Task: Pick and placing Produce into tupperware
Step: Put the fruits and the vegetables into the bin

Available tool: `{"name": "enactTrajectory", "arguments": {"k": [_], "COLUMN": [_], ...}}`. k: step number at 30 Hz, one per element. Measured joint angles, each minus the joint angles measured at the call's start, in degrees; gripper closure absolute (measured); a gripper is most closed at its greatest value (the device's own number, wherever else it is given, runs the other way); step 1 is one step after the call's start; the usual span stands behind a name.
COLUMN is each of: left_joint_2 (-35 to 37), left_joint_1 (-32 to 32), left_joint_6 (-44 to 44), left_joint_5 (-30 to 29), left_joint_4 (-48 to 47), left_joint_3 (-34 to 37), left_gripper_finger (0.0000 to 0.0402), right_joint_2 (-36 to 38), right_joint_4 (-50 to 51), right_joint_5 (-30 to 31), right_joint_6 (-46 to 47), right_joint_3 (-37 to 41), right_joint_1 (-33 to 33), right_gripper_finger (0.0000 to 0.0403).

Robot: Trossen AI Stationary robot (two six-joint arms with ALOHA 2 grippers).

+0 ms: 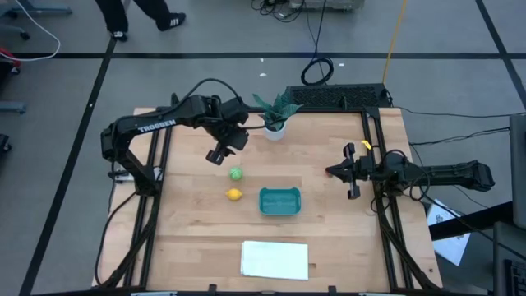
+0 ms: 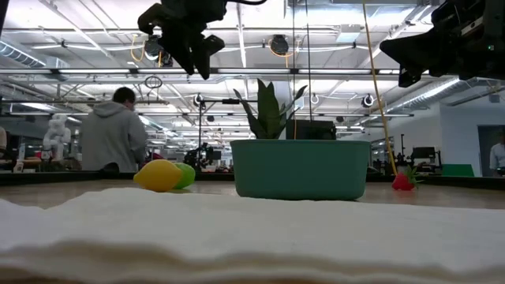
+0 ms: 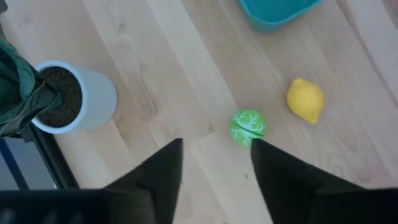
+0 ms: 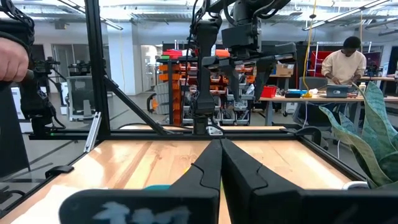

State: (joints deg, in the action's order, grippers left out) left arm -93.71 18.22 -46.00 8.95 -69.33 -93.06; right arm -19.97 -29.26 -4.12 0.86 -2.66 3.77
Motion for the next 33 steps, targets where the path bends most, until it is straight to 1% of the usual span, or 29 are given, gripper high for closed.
{"name": "enactTrajectory", "arguments": {"k": [6, 11, 18, 26, 30, 33], "left_joint_2": [0.00, 0.02, -0.11, -3.31, -4.99, -5.79], "left_joint_1": [0.00, 0.00, 0.00, -0.35, -0.31, -0.35], "left_joint_6": [0.28, 1.58, 1.57, 3.44, 1.65, -1.36], "left_joint_5": [-0.89, -1.51, -1.51, 0.01, 0.00, 0.00], "left_joint_4": [0.62, 1.62, 2.60, 3.15, 3.19, 3.30], "left_joint_3": [0.00, 0.02, 0.24, 2.48, 4.93, 7.07], "left_gripper_finger": [0.0136, 0.0111, 0.0114, 0.0116, 0.0117, 0.0117], "right_joint_2": [0.00, 0.00, 0.01, 0.00, 0.02, 0.00], "right_joint_4": [0.00, 0.29, 0.46, 1.02, 1.02, 1.39], "right_joint_5": [0.00, 0.00, 0.00, 0.00, 0.00, 0.00], "right_joint_6": [0.01, 0.01, 0.01, 0.01, 0.01, 0.01], "right_joint_3": [0.02, 0.00, 0.00, 0.01, 0.01, 0.02], "right_joint_1": [-0.02, -0.02, -0.02, -0.01, -0.02, -0.02], "right_gripper_finger": [0.0403, 0.0403, 0.0403, 0.0403, 0.0403, 0.0403]}}
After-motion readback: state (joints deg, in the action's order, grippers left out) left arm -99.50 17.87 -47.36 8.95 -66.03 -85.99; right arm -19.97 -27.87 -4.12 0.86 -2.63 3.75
